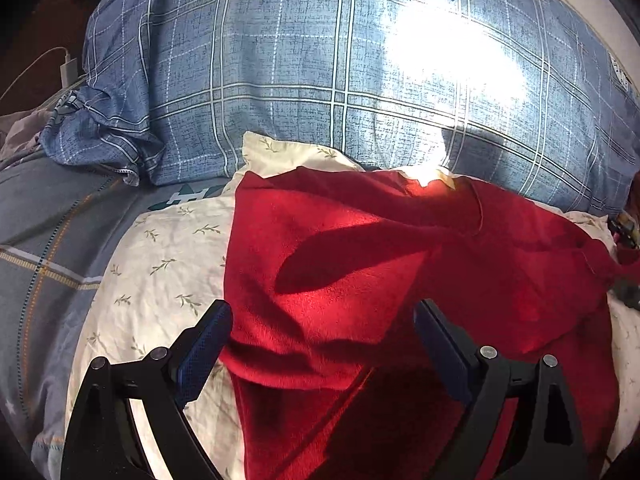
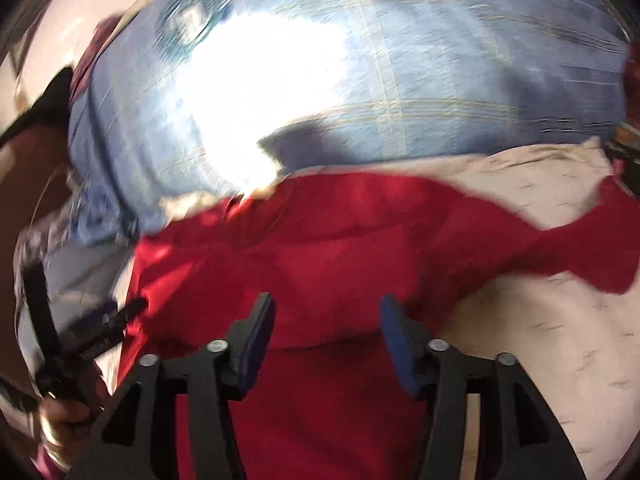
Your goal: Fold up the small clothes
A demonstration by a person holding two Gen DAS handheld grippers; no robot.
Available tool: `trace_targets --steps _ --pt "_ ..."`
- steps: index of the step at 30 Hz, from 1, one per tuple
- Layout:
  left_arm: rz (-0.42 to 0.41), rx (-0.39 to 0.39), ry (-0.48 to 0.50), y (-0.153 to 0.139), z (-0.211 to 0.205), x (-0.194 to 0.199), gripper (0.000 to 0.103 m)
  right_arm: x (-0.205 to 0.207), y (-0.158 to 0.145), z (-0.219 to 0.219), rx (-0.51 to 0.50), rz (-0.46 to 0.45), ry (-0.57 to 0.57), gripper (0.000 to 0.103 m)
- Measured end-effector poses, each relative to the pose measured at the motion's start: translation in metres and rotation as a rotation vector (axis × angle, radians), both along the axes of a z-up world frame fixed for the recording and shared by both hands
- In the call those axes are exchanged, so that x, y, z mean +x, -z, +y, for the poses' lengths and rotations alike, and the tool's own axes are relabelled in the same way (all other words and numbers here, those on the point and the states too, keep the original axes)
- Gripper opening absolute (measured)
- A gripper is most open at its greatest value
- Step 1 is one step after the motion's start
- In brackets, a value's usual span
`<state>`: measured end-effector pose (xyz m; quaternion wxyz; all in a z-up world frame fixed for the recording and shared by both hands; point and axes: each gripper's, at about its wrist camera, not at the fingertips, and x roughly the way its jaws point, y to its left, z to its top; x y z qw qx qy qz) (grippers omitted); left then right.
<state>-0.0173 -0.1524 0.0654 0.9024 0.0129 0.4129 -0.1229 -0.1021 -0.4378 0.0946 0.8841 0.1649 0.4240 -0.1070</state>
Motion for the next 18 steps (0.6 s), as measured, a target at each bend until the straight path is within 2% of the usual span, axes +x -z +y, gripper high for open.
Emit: trace_targets --steps 4,5,6,10,13,14,16,17,18 --pt "0.034 0.008 -0.016 0.015 -0.002 0.009 0.092 -0.008 -0.034 -0.069 -0.069 -0.002 0.193 0.074" --pt "0.035 0.018 -0.017 0.017 -0.004 0.01 0.092 -0.008 -0.038 -0.089 -0.084 0.013 0.251 0.08" --pt "0.031 0.021 -0.015 0.016 -0.005 0.01 0.092 -0.006 -0.039 -0.109 -0.092 0.037 0.305 0.082" --pt "0.023 0.028 0.004 0.017 -0.013 0.008 0.092 0.006 -0.021 -0.177 -0.044 0.172 0.456 0.082" --pt "0.018 0.055 0.021 0.02 -0.019 0.006 0.092 0.019 0.005 -0.207 0.003 0.279 0.497 0.082" --pt "0.016 0.069 0.027 0.021 -0.021 0.006 0.092 0.019 0.013 -0.213 0.014 0.309 0.496 0.077" --pt "0.016 0.071 0.03 0.02 -0.021 0.006 0.092 0.014 0.027 -0.221 0.04 0.348 0.501 0.051" --pt "0.017 0.062 0.028 0.02 -0.02 0.007 0.092 0.009 0.03 -0.223 0.051 0.342 0.503 0.019" --pt "0.019 0.05 0.025 0.019 -0.018 0.007 0.092 0.001 0.03 -0.227 0.064 0.327 0.504 0.004"
